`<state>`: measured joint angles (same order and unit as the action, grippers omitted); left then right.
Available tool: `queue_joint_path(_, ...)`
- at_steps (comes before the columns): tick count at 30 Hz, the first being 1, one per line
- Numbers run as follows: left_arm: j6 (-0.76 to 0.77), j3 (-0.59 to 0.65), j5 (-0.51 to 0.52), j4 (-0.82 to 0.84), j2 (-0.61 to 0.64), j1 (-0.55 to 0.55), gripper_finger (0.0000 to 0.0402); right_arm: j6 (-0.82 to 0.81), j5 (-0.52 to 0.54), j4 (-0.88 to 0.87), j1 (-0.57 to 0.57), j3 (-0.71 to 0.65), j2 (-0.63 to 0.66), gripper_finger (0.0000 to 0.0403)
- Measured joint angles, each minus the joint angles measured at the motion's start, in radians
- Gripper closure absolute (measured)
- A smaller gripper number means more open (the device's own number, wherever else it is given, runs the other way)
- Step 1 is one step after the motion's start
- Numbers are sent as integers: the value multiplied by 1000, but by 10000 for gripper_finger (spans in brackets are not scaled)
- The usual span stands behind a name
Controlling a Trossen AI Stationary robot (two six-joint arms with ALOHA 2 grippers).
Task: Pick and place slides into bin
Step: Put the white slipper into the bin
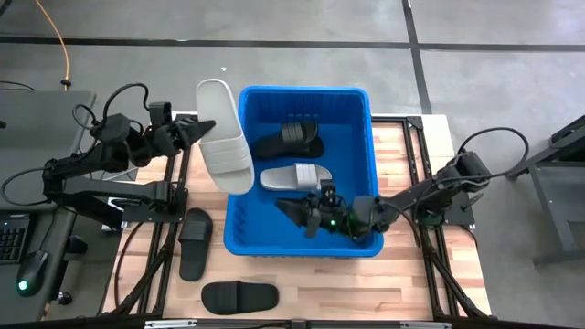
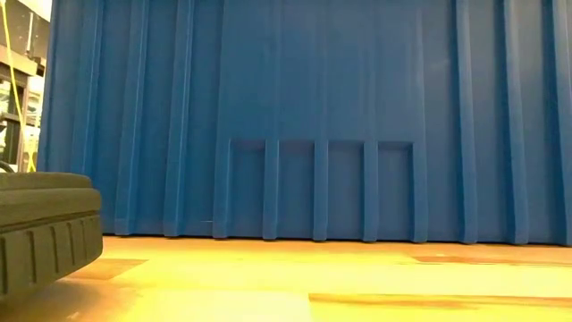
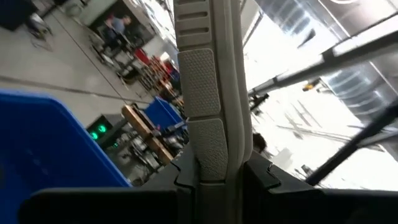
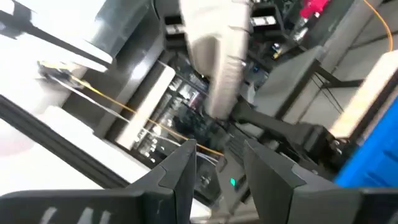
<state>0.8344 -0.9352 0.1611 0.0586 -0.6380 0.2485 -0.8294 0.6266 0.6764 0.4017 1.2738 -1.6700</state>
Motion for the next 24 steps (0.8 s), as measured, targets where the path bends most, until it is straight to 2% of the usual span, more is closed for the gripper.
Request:
queue_joint_path(6, -16, 0, 85, -17, -41, 0, 354, 44, -74, -5, -71, 80, 1, 278)
queue_joint_path(12, -19, -1, 116, -178, -104, 0, 354, -77, -43, -94, -114, 116, 1, 279)
queue_joint_path(18, -46, 0, 121, -191, -110, 0, 354, -92, -60, -121, -120, 116, -4, 278)
queue_joint_path(21, -71, 0, 152, -187, -84, 0, 354, -114, -75, -160, -120, 116, -4, 265)
queue_joint_path(24, -113, 0, 175, -185, -47, 0, 354, -123, -83, -179, -120, 116, -4, 233)
